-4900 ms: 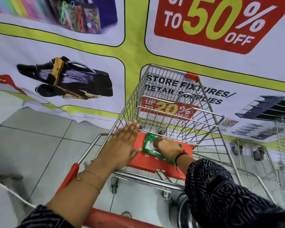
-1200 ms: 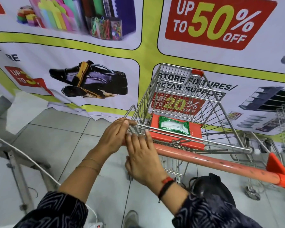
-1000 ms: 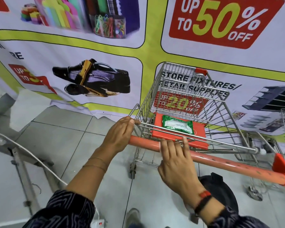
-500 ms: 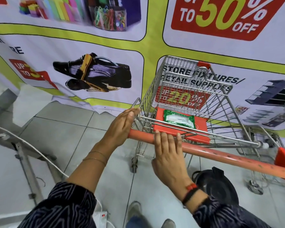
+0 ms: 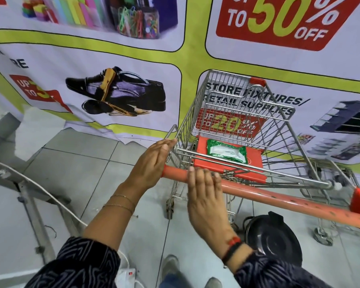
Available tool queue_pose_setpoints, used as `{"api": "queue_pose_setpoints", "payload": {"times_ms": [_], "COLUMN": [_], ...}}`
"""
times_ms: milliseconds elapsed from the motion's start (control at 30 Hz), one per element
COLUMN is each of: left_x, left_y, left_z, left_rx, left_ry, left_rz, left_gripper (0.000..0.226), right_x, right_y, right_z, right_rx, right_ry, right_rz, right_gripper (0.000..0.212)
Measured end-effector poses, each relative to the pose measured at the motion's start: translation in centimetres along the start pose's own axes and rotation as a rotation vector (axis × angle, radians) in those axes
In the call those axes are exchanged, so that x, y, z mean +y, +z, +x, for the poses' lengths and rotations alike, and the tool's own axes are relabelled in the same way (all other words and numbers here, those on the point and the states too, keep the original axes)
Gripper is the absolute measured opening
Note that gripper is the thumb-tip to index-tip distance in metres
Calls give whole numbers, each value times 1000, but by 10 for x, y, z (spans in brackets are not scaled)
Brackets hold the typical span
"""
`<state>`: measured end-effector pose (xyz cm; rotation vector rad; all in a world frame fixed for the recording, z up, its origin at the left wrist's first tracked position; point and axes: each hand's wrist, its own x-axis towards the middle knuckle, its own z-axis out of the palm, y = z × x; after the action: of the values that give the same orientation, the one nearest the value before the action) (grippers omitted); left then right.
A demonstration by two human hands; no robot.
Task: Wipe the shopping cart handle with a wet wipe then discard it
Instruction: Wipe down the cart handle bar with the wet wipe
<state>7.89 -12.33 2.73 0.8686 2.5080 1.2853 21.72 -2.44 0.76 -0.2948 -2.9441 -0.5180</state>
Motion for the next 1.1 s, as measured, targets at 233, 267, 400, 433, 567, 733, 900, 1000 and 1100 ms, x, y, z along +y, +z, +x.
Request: {"api": "queue_pose_setpoints", "payload": {"times_ms": [233,267,400,433,567,733,900,1000,1100], "left_x": [4,5,11,12,21,26,23,23,24], "left_y": [-4,-5,-7,-7,2,11,10,11,13], "left_z": [-3,-3,-3,-3,-1,2,-3,-3,-4], "left_rx": [-41,-48,-40,-42,-27,-10,59,70,83], "left_ry": [21,23,36,37,13,1,-32,-40,-42], "left_rz": [173,203,311,340,466,571,563,531,498], "left_gripper": [54,54,54,54,54,54,55,56,55], "right_x": [-13,1,80,99,128,77,52,101,160], "right_y": [-13,-10,7,10,6,6,17,33,42], "right_z": [24,16,-30,-41,-66,-35,-19,-45,-78], "right_rx": [-98,-111,-204,-223,-268,-154,-148,-106,-108], "right_ry": [-98,-87,53,100,277,259,101,113,244], "right_rz": [54,71,46,39,160,200,218,93,68], "right_gripper": [56,53,64,66,74,83,61,58,65]}}
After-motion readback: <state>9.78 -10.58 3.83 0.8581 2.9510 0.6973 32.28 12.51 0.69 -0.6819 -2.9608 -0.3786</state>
